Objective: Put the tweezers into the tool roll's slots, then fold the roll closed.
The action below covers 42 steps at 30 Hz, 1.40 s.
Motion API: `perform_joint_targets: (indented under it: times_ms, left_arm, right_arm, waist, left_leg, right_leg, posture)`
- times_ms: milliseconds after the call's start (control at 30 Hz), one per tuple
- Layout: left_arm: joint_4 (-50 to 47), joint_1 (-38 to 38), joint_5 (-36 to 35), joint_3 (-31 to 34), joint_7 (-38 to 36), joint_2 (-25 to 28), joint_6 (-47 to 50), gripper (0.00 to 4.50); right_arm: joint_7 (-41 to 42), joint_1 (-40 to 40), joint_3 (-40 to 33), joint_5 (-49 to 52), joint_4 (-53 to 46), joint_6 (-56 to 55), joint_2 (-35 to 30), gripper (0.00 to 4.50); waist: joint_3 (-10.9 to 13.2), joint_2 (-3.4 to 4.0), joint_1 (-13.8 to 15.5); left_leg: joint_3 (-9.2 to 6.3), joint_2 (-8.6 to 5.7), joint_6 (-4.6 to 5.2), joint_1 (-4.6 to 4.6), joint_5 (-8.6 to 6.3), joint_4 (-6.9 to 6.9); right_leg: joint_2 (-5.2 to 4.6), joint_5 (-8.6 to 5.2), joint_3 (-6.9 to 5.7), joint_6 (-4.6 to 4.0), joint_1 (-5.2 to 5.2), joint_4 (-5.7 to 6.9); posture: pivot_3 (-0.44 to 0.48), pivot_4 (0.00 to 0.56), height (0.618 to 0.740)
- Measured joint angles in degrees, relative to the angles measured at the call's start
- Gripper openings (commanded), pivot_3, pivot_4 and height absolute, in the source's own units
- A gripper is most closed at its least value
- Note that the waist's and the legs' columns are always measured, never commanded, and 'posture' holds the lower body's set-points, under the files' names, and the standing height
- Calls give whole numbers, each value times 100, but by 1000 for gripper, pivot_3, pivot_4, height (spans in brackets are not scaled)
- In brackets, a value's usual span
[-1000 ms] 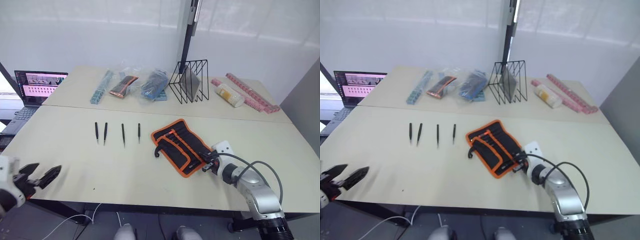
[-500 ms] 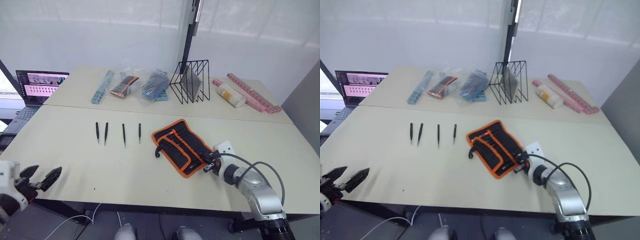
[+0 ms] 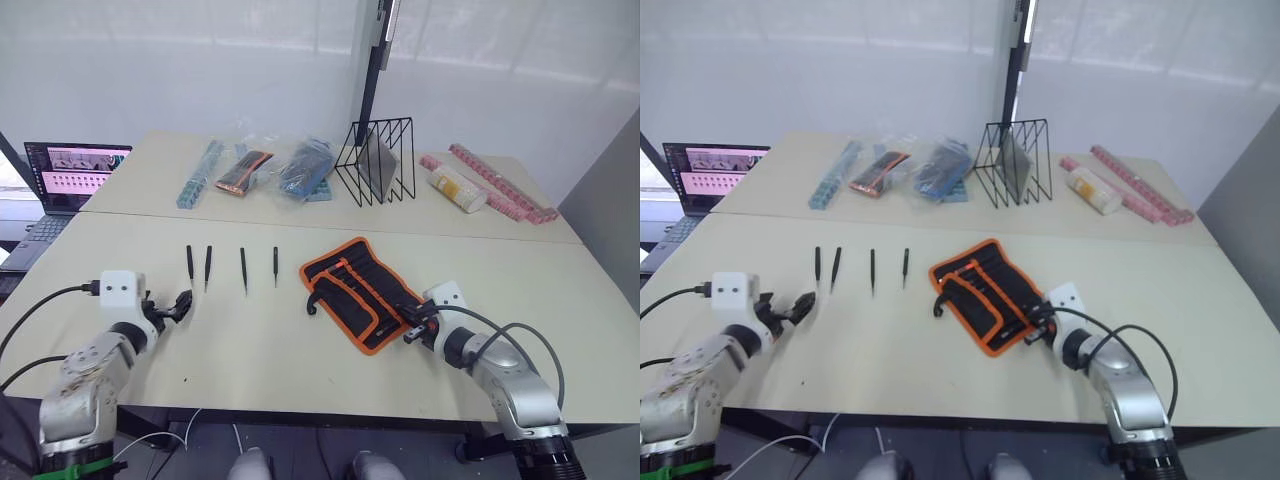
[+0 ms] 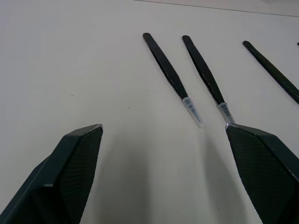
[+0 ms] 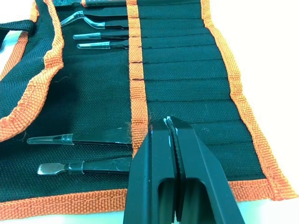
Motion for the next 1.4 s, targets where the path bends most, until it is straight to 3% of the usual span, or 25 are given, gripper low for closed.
perform_joint_targets:
  times_ms: [567, 1033, 1400]
  left_arm:
    - [2144, -1598, 660, -617, 229, 36, -478, 4473]
    - [2328, -1665, 788, -660, 170, 59, -530, 19]
    - [2286, -1521, 766, -546, 60, 78, -845, 19]
  right_arm:
    - [-214, 57, -45, 7, -308, 211, 64, 0]
    - [-277, 32, -67, 12, -355, 333, 63, 0]
    - [-267, 9, -52, 14, -354, 336, 64, 0]
  waist:
    - [-7, 32, 24]
    - [-14, 52, 60]
    - [-12, 51, 53]
  left_leg:
    - [2, -2, 0, 8, 1, 2]
    - [3, -9, 0, 10, 1, 2]
    - [2, -9, 0, 7, 1, 1]
  right_leg:
    - [2, -1, -1, 3, 6, 10]
    - [-2, -5, 1, 10, 12, 11]
    - [-2, -5, 3, 10, 8, 11]
  posture:
    - [0, 150, 687]
    - [0, 150, 687]
    - [0, 150, 687]
